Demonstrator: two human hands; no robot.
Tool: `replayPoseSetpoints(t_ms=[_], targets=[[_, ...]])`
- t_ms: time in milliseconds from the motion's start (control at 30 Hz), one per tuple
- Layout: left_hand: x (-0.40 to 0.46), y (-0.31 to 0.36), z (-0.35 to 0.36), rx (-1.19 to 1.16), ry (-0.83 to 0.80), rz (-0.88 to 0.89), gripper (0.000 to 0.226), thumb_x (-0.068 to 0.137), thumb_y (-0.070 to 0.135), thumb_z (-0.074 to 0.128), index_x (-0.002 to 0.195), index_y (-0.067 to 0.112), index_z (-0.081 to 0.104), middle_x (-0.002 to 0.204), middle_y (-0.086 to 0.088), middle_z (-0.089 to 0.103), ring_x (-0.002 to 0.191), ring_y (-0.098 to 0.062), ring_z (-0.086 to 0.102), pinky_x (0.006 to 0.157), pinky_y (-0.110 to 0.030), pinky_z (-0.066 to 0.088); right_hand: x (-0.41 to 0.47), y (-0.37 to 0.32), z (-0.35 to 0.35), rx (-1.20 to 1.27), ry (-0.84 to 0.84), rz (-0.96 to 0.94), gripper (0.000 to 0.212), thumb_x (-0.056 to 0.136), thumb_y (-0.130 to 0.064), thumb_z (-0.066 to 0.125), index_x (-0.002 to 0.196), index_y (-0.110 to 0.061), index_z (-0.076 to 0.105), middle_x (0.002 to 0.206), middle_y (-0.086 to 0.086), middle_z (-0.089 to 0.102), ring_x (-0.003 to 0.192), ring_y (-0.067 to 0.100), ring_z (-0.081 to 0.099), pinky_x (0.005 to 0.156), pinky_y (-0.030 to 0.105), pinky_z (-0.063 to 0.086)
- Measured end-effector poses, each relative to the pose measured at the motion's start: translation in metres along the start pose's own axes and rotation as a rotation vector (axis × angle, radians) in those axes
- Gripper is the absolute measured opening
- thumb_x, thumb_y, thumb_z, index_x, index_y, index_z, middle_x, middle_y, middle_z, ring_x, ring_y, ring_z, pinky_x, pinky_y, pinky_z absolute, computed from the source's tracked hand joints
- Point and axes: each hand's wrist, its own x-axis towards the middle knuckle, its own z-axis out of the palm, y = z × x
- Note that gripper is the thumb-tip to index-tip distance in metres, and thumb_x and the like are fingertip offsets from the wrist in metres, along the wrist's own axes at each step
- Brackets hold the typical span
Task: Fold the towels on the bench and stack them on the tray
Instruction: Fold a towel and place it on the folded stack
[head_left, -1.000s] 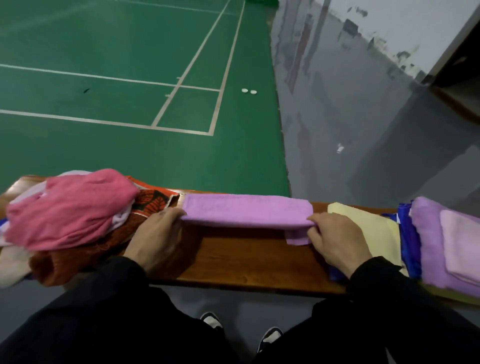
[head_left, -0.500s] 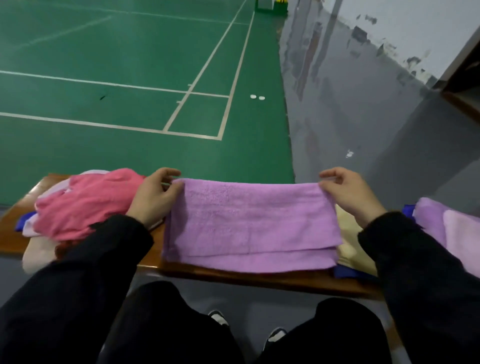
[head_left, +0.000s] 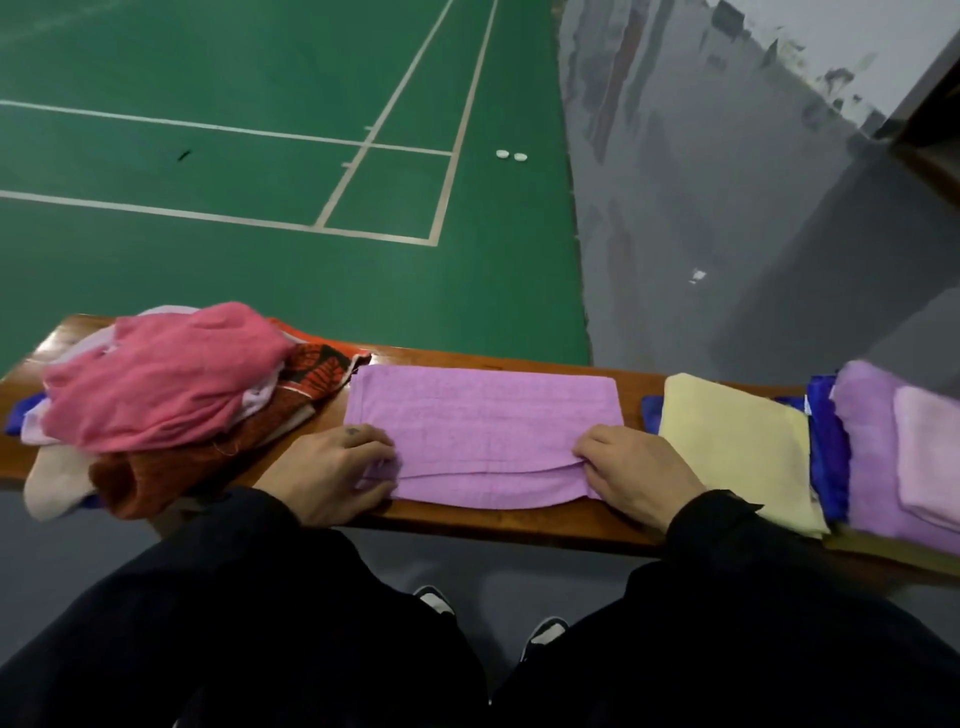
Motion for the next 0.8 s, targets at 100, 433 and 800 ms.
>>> replayPoseSetpoints(t_ms=[100, 433, 800], targets=[[-0.002, -0.002, 0.001, 0.028, 0.058, 0.039, 0.02, 0.088, 0.038, 0.069, 0.101, 0.023, 0.074, 0.113, 0.008, 0.07, 0.096, -0.017, 0.072, 0.076, -0.033, 0.06, 0.001, -0.002, 0.001, -0.004, 0.042, 0.011, 0.031, 0.108, -0.037, 0.041, 0.127, -0.026, 0.063, 0.127, -0.005, 0.065, 0.11, 0.013, 0.063, 0.092, 0.026, 0.054], [-0.008, 0.012, -0.003, 0.105, 0.317, -0.007, 0.022, 0.097, 0.018, 0.048, 0.095, 0.007, 0.066, 0.099, -0.006, 0.066, 0.078, -0.03, 0.066, 0.064, -0.044, 0.054, -0.02, -0.002, -0.001, 0.063, 0.416, -0.081, 0.012, 0.092, -0.029, 0.063, 0.092, -0.02, 0.071, 0.091, -0.002, 0.073, 0.078, 0.015, 0.065, 0.069, 0.03, 0.058], [-0.029, -0.003, 0.005, 0.156, 0.089, 0.12, 0.019, 0.09, 0.029, 0.067, 0.105, 0.02, 0.072, 0.108, 0.002, 0.068, 0.089, -0.022, 0.066, 0.078, -0.035, 0.056, -0.036, 0.005, 0.035, 0.003, 0.255, -0.229, 0.025, 0.085, -0.028, 0.08, 0.108, -0.018, 0.076, 0.109, 0.002, 0.074, 0.09, 0.018, 0.072, 0.073, 0.03, 0.063]])
